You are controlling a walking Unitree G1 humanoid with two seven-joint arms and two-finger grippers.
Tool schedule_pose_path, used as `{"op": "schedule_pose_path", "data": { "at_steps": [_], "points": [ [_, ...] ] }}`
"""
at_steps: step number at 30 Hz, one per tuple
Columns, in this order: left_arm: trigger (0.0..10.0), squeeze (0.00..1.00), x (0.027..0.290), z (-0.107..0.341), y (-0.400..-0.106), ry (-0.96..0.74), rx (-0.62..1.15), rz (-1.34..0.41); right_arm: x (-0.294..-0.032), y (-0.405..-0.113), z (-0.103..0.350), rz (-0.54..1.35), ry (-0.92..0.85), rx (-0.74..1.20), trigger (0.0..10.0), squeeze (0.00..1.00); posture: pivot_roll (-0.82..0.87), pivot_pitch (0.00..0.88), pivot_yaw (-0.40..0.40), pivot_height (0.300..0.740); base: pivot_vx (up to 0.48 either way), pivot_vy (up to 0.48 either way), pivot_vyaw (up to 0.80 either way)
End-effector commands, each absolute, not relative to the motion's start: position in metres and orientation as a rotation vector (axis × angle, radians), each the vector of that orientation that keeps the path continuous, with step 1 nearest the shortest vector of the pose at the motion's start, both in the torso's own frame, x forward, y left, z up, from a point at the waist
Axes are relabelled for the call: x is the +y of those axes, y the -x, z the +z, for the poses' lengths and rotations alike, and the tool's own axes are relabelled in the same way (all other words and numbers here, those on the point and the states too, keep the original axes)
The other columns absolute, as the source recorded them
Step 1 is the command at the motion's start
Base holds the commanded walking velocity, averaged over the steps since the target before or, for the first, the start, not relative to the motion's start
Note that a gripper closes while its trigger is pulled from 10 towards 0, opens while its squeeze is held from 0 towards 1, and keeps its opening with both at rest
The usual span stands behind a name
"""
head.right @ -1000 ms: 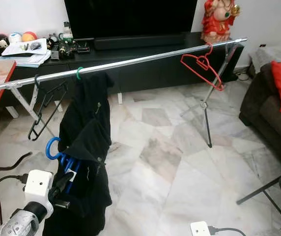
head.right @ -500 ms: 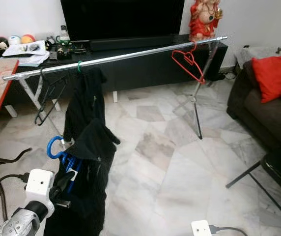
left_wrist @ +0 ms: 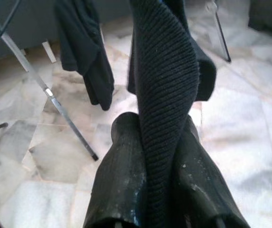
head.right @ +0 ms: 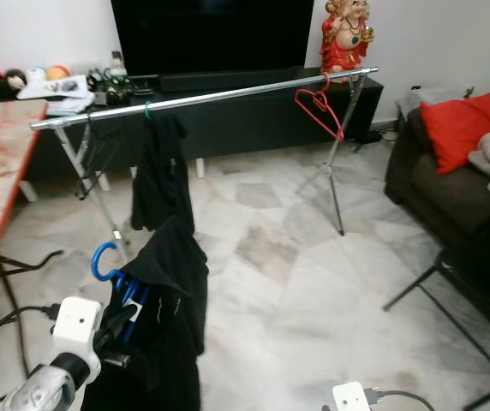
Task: Hang hanger
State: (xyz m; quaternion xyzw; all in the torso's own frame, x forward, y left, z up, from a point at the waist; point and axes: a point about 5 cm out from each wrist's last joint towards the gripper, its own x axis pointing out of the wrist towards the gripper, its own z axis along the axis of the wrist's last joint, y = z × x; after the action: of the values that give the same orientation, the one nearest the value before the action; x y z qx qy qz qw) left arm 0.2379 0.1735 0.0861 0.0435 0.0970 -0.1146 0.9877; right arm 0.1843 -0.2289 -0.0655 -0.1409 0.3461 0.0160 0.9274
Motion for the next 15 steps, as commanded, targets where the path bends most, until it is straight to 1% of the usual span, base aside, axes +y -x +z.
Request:
{"op": "schedule_pose_path", "data": {
  "at_steps": [1, 6, 10, 11, 12, 13, 14, 15],
  "points": [
    [10.0, 0.00, 0.165, 0.096, -0.246, -0.103, 0.169, -0.288, -0.225, -0.190, -0.061, 0.047, 0.282, 0.650, 10.0, 0.00, -0.02, 0.063, 0.052, 0.740, 0.000, 0.000, 0.00],
    [10.0, 0.00, 0.157, 0.101, -0.252, -0.120, 0.188, -0.344, -0.220, -0.196, -0.055, 0.106, 0.266, 0.579, 10.0, 0.00, 0.00, 0.065, 0.057, 0.740, 0.000, 0.000, 0.00],
    [10.0, 0.00, 0.157, 0.103, -0.247, -0.126, 0.196, -0.359, -0.217, -0.198, -0.052, 0.152, 0.256, 0.537, 10.0, 0.00, 0.02, 0.064, 0.045, 0.740, 0.000, 0.000, 0.00],
    [10.0, 0.00, 0.158, 0.103, -0.245, -0.129, 0.200, -0.361, -0.200, -0.251, 0.000, 0.243, 0.508, 0.147, 10.0, 0.00, 0.03, 0.064, 0.035, 0.740, 0.000, 0.000, 0.00],
    [10.0, 0.00, 0.158, 0.105, -0.245, -0.129, 0.200, -0.361, -0.189, -0.269, 0.022, 0.289, 0.566, -0.001, 10.0, 0.00, 0.04, 0.065, 0.033, 0.740, 0.000, 0.000, 0.00],
    [10.0, 0.00, 0.158, 0.106, -0.244, -0.129, 0.200, -0.362, -0.183, -0.278, 0.036, 0.318, 0.593, -0.085, 10.0, 0.00, 0.04, 0.070, 0.027, 0.740, 0.000, 0.000, 0.00],
    [10.0, 0.00, 0.158, 0.106, -0.244, -0.129, 0.200, -0.362, -0.183, -0.278, 0.036, 0.318, 0.593, -0.085, 10.0, 0.00, 0.04, 0.070, 0.027, 0.740, 0.000, 0.000, 0.00],
    [10.0, 0.00, 0.156, 0.109, -0.245, -0.127, 0.201, -0.378, -0.178, -0.292, 0.034, 0.337, 0.334, 0.061, 10.0, 0.00, 0.05, 0.083, 0.022, 0.740, 0.000, 0.000, 0.00]
  ]
}}
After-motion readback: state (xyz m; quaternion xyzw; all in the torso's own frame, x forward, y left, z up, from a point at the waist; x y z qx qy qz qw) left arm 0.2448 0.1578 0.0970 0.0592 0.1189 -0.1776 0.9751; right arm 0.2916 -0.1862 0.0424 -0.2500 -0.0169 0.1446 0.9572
